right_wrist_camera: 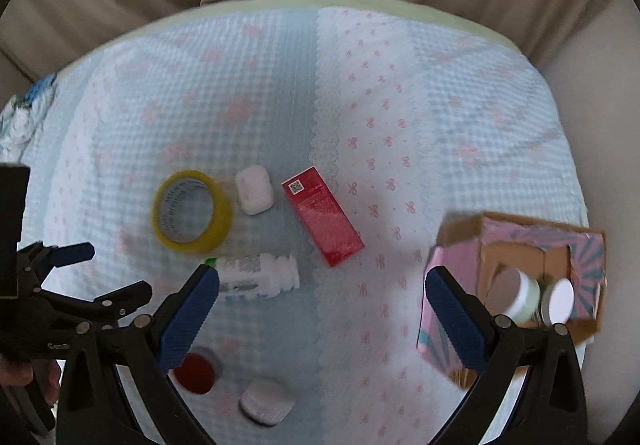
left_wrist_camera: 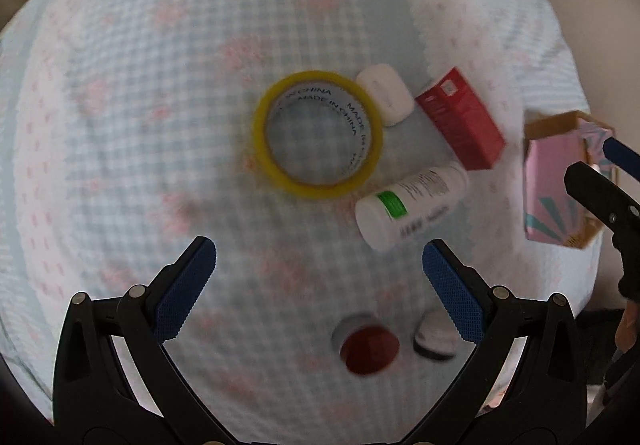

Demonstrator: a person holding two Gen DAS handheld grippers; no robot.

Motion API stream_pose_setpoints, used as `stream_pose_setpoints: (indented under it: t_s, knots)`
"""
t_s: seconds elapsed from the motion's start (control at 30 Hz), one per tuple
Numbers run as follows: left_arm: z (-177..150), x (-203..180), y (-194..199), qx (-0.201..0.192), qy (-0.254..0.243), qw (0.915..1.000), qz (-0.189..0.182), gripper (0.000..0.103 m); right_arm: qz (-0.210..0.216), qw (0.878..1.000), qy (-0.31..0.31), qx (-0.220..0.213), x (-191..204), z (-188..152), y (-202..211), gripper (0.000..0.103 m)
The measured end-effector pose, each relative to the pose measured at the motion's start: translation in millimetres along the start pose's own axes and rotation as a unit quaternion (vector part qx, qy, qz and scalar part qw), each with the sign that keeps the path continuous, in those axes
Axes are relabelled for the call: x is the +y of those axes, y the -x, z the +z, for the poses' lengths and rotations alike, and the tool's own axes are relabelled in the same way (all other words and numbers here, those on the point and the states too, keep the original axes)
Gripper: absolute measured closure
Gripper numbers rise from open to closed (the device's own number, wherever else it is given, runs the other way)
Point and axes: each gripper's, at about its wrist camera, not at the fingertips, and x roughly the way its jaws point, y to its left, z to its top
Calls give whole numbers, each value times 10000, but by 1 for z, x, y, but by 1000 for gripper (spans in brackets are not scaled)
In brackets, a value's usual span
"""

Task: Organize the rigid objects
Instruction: 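Grasp the yellow tape roll with the left tool while the right tool grasps the red box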

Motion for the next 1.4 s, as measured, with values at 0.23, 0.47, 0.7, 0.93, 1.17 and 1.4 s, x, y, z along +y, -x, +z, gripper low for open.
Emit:
stream_pose_setpoints:
  t_s: [0.23,0.47,0.7,0.93,1.17,1.4]
  knots:
    - [24,1,-45,36,205,9997,130,0,10,9987,423,290,1,16,-65,0]
    - [36,-9,-76,52,179,9993,328,0,102,9957,709,592,2,26,-115,0]
    - [47,-18,-97,27,63,9986,517,0,169,9905,1083,826,6,35,-146,2]
    - [58,-36,-109,-121,-194,9973,701,1,200,9852,1306,1093,7,44,-169,22]
    - [62,-46,-111,-222,-337,9974,601,6,211,9801,1673,1049,27,45,-174,54]
    - [59,-27,-101,-373,-386,9971,544,6,140,9809,1680,967,40,51,-170,63]
